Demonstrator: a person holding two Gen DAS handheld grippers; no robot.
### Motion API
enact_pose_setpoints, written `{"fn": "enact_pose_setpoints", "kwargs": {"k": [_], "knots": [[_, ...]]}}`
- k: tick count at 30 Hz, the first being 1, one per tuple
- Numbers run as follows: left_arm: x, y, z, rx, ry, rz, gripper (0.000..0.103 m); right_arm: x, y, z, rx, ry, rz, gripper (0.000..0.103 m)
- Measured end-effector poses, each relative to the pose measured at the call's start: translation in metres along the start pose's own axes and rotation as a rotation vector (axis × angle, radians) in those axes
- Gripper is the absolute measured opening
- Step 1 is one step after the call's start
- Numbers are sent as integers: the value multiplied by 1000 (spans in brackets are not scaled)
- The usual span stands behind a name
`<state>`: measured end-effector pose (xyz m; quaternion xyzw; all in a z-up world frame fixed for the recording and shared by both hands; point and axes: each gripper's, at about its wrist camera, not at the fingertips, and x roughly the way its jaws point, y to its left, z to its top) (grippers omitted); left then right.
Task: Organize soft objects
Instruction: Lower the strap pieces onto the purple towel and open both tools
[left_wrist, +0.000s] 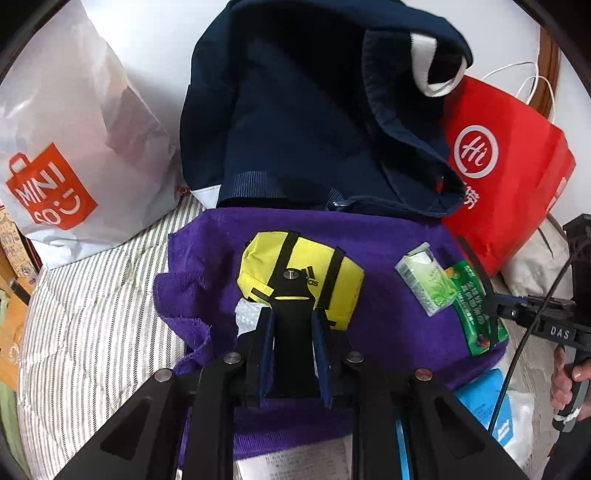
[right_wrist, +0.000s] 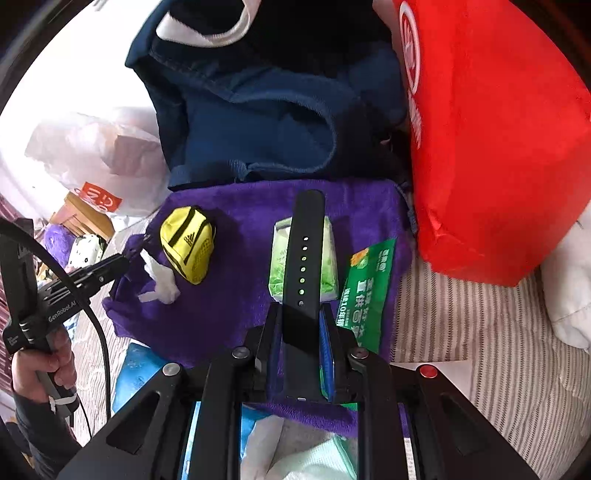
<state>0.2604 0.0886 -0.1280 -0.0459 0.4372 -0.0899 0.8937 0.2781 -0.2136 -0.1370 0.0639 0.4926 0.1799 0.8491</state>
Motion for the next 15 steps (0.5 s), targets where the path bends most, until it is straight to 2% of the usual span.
{"fn": "enact_pose_setpoints", "kwargs": {"k": [9, 15], "knots": [[27, 9, -7, -11, 32, -2, 20, 33, -5, -6, 15, 75, -10, 19], [34, 11, -8, -16, 43, -4, 21, 43, -4, -8, 16, 89, -5, 19]]}}
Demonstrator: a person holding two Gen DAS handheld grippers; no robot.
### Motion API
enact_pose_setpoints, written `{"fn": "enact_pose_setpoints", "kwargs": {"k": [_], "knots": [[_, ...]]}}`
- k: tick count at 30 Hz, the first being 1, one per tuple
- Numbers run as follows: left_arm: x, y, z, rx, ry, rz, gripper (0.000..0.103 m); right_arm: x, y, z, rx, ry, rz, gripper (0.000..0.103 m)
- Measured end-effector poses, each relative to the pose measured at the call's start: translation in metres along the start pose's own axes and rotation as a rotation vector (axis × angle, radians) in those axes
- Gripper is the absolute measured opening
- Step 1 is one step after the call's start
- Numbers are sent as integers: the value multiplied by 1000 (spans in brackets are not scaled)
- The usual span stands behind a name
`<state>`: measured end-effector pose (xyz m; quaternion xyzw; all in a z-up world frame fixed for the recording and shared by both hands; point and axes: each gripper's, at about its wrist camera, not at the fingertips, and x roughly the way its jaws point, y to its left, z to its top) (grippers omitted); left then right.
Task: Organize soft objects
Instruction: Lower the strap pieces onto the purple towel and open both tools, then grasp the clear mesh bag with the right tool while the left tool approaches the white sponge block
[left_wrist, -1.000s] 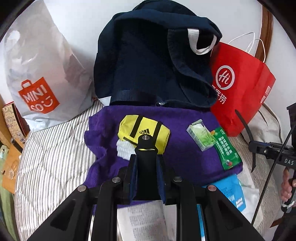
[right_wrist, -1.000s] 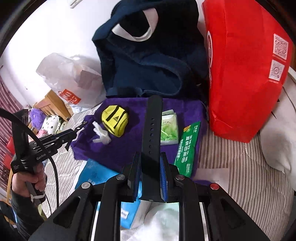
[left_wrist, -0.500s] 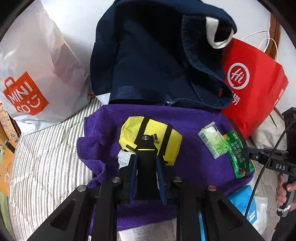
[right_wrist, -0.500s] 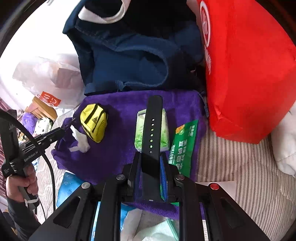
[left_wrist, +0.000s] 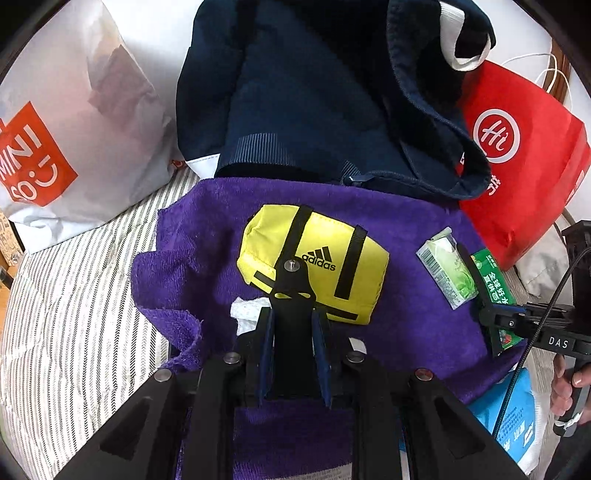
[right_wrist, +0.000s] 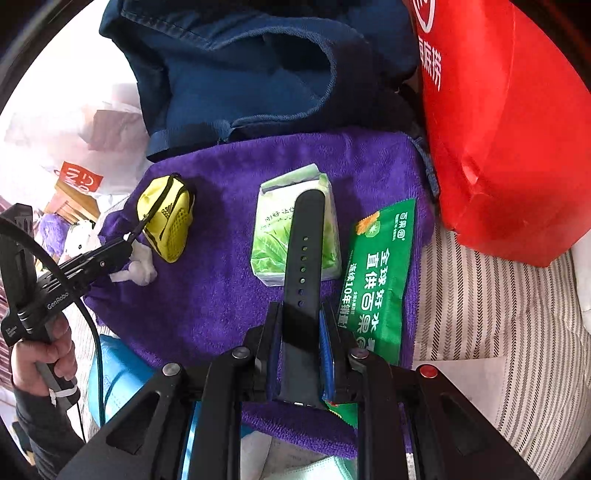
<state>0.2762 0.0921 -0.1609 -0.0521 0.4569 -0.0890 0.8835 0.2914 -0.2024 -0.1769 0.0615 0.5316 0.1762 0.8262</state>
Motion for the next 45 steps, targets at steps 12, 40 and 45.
{"fn": "enact_pose_setpoints", "kwargs": {"k": [12, 40, 45], "knots": [[-8, -4, 1, 16, 15, 31, 39, -9, 3, 0, -16, -3, 16, 50], [-141, -37, -101, 4, -37, 48, 58, -109, -23, -154, 99, -40, -32, 66], [-145, -42, -130, -12, 0, 49, 58, -93, -15, -178, 94, -18, 11, 36]]}}
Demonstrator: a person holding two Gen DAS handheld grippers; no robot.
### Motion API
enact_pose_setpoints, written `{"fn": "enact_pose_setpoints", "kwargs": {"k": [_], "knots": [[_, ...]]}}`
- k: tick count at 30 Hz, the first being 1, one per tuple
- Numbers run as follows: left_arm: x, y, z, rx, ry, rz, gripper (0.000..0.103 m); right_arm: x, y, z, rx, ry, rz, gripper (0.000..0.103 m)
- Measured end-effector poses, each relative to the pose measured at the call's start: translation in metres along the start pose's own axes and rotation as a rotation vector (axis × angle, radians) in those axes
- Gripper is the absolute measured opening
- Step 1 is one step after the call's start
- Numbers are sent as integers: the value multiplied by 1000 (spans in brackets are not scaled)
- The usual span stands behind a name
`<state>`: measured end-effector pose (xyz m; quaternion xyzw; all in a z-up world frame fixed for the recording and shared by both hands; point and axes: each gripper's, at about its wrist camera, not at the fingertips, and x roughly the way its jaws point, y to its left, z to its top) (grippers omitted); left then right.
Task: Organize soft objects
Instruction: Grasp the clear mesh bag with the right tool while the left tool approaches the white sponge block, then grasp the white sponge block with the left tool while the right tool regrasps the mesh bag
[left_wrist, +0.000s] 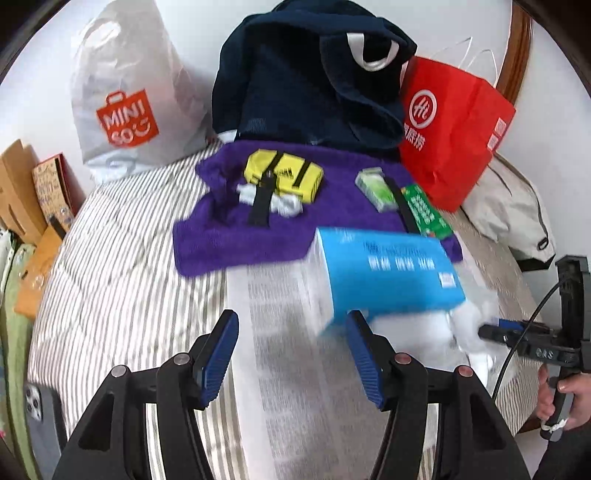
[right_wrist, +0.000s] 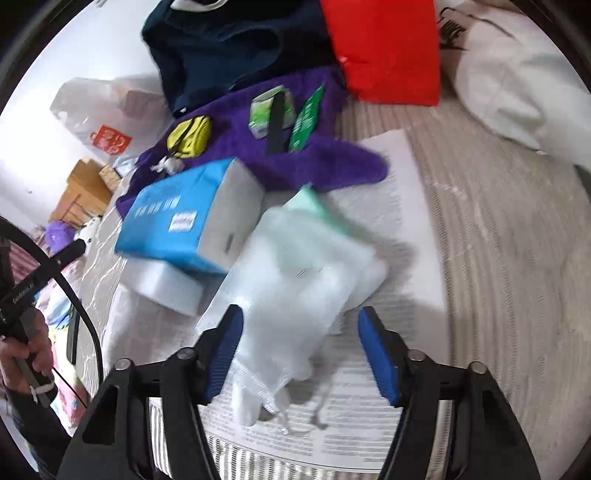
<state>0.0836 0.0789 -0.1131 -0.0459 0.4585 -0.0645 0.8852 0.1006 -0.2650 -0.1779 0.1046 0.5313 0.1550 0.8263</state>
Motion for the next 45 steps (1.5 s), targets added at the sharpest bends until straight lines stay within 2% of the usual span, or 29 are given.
{"fn": "enact_pose_setpoints", "kwargs": {"k": [1, 2, 6, 13, 16, 20, 33, 41, 42, 45], "knots": [[0, -1, -4, 0, 7, 3, 58, 1, 3, -3, -15, -3, 9, 13], [-1, -3, -9, 0, 12, 5, 58, 0, 5, -4, -31, -8, 17, 9], [-3, -8, -23, -5, 23, 6, 58, -13, 10, -7, -60, -55, 38, 4], [4, -35, -29, 11, 22, -28, 60, -48, 10, -8, -64, -124, 54, 3], [5, -53, -28, 43, -10, -39, 76, -60, 6, -9, -55, -144, 53, 3], [8, -76, -28, 80, -52, -26, 83, -75, -3, -13, -44, -167, 41, 3], [33, -112, -26, 79, -30, 9, 85, -89, -32, -25, -16, -161, 50, 3], [51, -121, -25, 93, -9, 67, 87, -83, -38, -28, -15, -144, 65, 4], [54, -121, -25, 92, -1, 75, 87, -80, -38, -28, -15, -132, 61, 7], [60, -121, -25, 88, 9, 88, 87, -70, -39, -30, -11, -99, 57, 9]]}}
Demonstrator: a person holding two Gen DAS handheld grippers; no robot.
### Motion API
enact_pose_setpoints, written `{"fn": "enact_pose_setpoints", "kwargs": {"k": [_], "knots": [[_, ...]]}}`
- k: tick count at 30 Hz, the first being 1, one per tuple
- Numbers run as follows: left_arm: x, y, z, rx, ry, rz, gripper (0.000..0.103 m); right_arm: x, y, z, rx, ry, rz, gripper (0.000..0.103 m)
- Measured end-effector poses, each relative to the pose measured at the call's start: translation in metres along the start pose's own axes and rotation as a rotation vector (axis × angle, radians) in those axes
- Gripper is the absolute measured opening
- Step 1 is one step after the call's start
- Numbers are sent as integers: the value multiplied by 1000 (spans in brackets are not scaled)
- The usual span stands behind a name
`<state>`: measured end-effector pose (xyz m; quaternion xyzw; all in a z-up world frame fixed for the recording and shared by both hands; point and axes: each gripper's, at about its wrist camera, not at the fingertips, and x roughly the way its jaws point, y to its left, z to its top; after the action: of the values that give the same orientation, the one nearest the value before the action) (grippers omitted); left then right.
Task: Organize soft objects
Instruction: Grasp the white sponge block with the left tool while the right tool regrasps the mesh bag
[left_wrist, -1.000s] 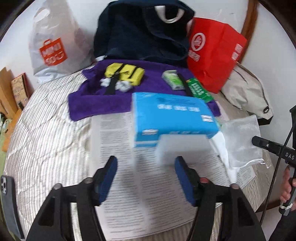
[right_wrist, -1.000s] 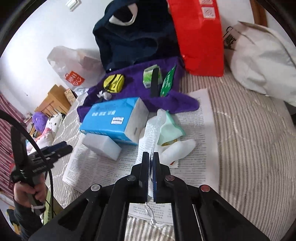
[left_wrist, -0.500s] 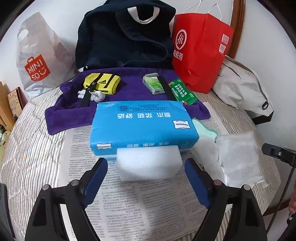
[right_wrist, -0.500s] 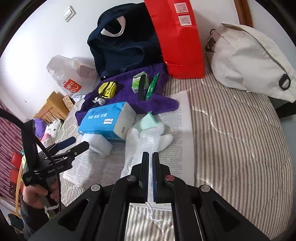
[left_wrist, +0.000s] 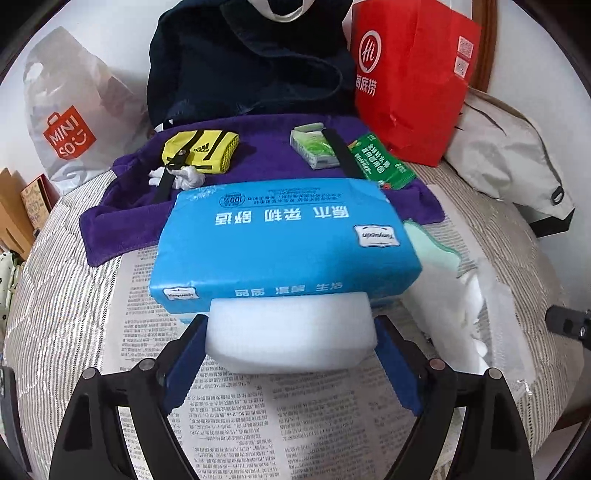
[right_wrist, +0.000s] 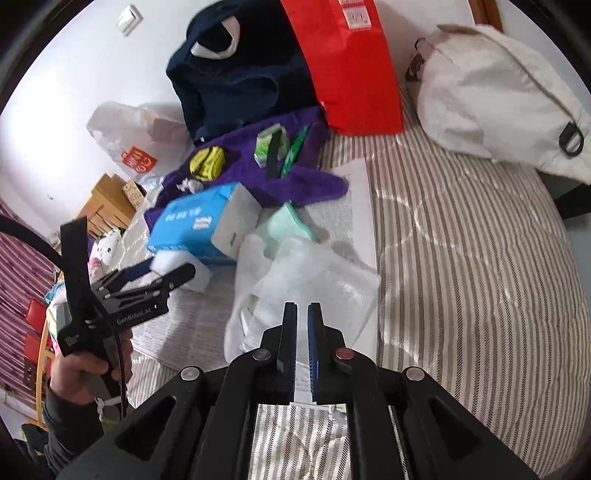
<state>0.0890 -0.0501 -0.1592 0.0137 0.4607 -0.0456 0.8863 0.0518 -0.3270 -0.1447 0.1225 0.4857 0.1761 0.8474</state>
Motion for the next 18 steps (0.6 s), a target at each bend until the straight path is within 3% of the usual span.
{"fn": "enact_pose_setpoints", "kwargs": {"k": [2, 4, 7, 10, 18], "knots": [[4, 1, 0, -8, 4, -2, 86, 6, 0, -2, 4, 16, 12, 26], [6, 2, 0, -12, 8, -3, 79, 12, 1, -4, 11, 29, 14, 56], [3, 4, -3, -4, 3, 1, 79, 18, 8, -5, -12, 15, -26, 70], [-6, 7, -5, 10, -12, 16, 79, 26, 10, -2, -8, 22, -46, 77], [-18, 30, -11, -38, -15, -1, 79, 66, 7, -1, 59, 91, -147, 80]]}}
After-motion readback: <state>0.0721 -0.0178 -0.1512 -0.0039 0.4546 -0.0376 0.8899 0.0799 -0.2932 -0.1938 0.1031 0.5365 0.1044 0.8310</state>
